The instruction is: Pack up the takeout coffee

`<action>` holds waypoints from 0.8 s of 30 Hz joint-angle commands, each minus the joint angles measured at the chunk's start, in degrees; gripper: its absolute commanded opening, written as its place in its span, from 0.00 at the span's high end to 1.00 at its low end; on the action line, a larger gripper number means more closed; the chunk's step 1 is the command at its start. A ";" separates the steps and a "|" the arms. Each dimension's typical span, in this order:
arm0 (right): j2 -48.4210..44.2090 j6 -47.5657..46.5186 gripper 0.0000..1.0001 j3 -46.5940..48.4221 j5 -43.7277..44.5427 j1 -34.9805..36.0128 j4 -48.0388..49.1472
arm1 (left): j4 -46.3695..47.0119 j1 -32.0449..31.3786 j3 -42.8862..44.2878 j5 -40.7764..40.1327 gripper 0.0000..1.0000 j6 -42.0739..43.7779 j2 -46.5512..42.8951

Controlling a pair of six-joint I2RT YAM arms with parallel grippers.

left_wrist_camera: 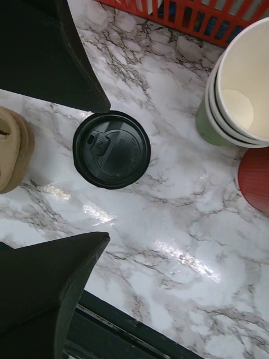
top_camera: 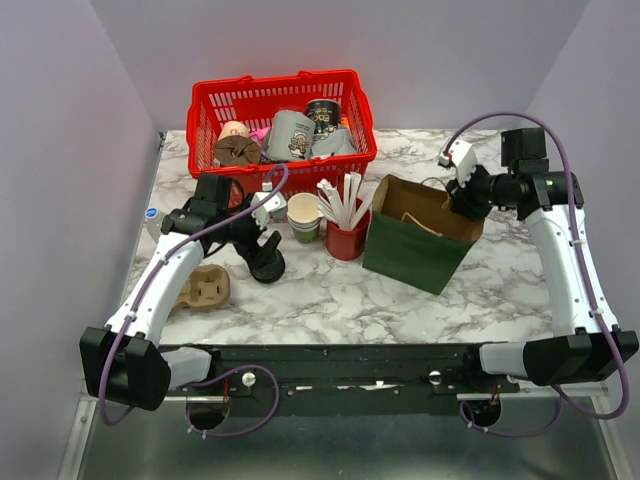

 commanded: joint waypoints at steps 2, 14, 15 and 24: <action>1.22 2.33 0.65 3.78 -4.08 -2.21 0.25 | -5.63 0.36 -0.37 -2.72 0.05 7.89 -1.97; -0.27 9.27 0.64 0.80 -9.10 -2.82 6.14 | -17.84 0.36 2.71 -11.49 0.05 16.86 -2.85; -0.53 10.06 0.61 0.89 -9.01 -2.82 6.49 | -18.20 0.36 3.06 -17.43 0.05 13.72 -3.02; -4.84 18.42 0.44 1.06 -9.36 -2.82 8.96 | -29.24 6.42 2.09 -33.22 0.07 7.44 -5.23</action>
